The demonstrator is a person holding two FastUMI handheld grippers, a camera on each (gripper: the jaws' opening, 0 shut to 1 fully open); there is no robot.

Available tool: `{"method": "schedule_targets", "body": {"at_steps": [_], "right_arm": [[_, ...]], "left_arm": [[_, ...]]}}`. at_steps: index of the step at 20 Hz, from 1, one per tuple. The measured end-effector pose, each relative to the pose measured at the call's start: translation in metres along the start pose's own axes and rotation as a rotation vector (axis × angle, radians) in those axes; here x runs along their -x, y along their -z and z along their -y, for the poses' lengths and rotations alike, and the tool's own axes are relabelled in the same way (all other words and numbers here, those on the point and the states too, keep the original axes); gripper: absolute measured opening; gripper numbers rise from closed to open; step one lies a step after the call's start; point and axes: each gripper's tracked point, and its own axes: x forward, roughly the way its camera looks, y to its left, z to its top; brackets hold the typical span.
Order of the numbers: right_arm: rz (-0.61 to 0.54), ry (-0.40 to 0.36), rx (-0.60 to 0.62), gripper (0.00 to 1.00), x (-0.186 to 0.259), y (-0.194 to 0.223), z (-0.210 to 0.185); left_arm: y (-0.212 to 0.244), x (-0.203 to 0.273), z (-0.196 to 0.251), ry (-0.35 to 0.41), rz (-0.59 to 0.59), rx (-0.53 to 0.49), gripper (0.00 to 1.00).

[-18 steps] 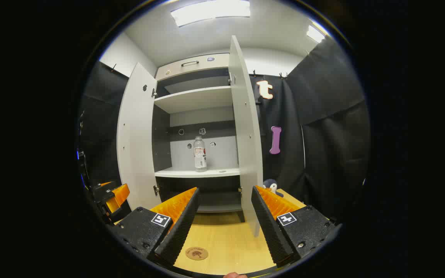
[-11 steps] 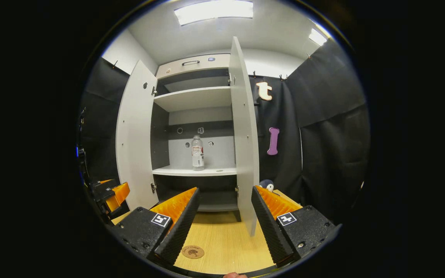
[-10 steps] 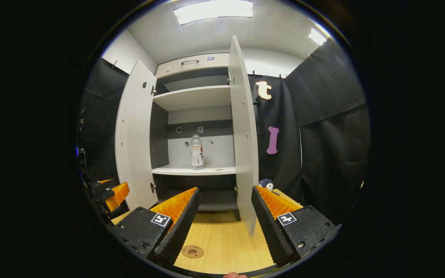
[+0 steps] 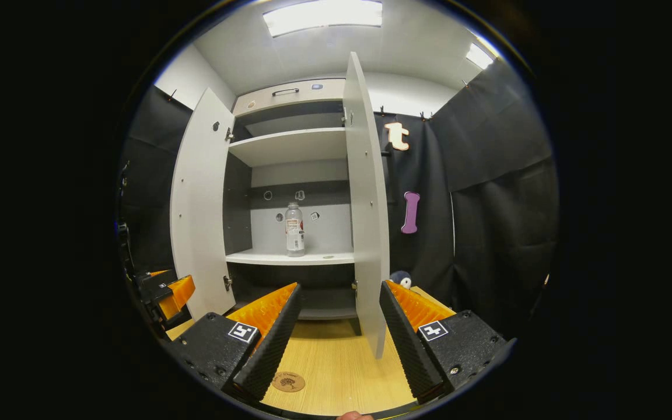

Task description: Grasp the bottle in the cabinet with the left hand and place it on the coaster, then close the right door with the right hand and the left door with the left hand.

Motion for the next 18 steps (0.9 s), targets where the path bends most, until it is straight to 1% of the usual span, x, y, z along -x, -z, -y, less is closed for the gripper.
{"method": "schedule_targets", "body": {"at_steps": [1, 2, 3, 4, 6, 8, 12, 15, 16, 17, 18], "right_arm": [[0.002, -0.003, 0.002, 0.82, 0.000, 0.000, 0.000], [0.004, -0.003, 0.003, 0.82, -0.001, -0.001, 0.000], [0.006, -0.003, 0.004, 0.82, -0.001, 0.000, 0.000], [0.005, -0.005, 0.004, 0.82, -0.002, 0.000, 0.000], [0.004, -0.012, 0.006, 0.82, -0.005, -0.001, -0.001], [0.005, -0.016, 0.010, 0.82, -0.013, -0.003, -0.004], [0.007, -0.025, 0.013, 0.83, -0.020, -0.007, -0.005], [0.010, -0.016, 0.023, 0.82, -0.022, -0.011, -0.001], [0.012, -0.005, 0.030, 0.83, -0.022, -0.013, 0.002], [0.010, 0.004, 0.035, 0.83, -0.022, -0.012, 0.005], [0.005, 0.008, 0.036, 0.82, -0.022, -0.011, 0.007]], "left_arm": [[0.000, -0.001, 0.000, 0.000, 0.002, -0.001, 0.89], [-0.001, -0.002, -0.001, -0.002, 0.005, -0.001, 0.94], [-0.002, -0.004, -0.001, 0.000, 0.008, 0.000, 0.89], [-0.003, -0.008, 0.000, 0.005, 0.011, 0.003, 0.94], [-0.006, -0.017, 0.006, 0.027, 0.016, 0.014, 0.95], [-0.011, -0.032, 0.017, 0.068, 0.019, 0.022, 0.95], [-0.026, -0.079, 0.043, 0.151, 0.038, 0.011, 0.95], [-0.038, -0.120, 0.071, 0.226, 0.055, 0.042, 0.95], [-0.043, -0.135, 0.077, 0.242, 0.058, 0.042, 0.99], [-0.047, -0.150, 0.084, 0.249, 0.061, 0.040, 0.94], [-0.051, -0.163, 0.088, 0.254, 0.070, 0.042, 0.94]]}}
